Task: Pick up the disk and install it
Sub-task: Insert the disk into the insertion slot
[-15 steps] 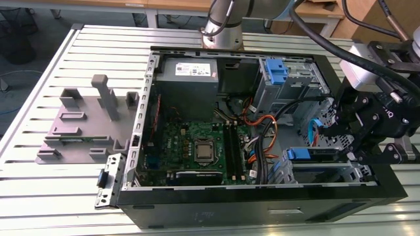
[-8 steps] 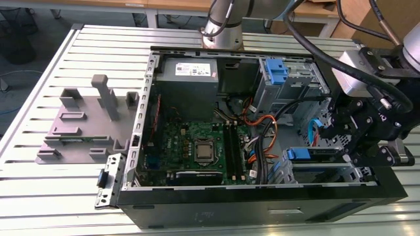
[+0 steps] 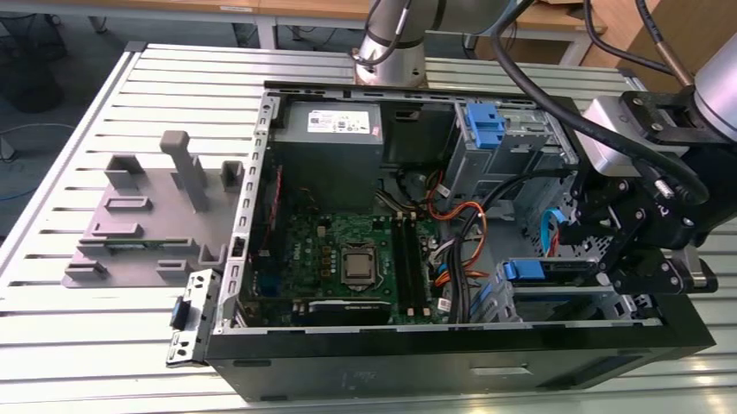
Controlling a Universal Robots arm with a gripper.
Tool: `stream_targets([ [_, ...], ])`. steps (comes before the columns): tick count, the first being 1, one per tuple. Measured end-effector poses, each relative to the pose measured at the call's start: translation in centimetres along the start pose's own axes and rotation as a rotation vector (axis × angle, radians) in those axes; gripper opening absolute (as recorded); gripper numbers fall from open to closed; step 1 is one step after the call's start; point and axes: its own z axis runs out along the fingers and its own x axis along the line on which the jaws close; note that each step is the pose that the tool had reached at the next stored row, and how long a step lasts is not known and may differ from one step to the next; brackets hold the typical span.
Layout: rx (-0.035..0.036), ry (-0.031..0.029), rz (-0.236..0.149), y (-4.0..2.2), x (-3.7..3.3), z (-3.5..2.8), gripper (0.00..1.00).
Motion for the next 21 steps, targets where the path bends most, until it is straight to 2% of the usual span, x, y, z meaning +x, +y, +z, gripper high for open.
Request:
stream_targets([
  [10,-0.0001,0.0,-0.001,0.0,0.0,0.01,0.49],
  [12,0.0012,-0.0021,-0.001,0.0,0.0,0.07,0.49],
  [16,0.0205,-0.0047,-0.006,0.03,-0.01,0.24,0.49],
  [18,0.0238,-0.0051,-0.006,0.07,-0.13,0.31,0.49],
  [21,0.0249,-0.0052,-0.007,0.1,-0.4,0.41,0.49],
])
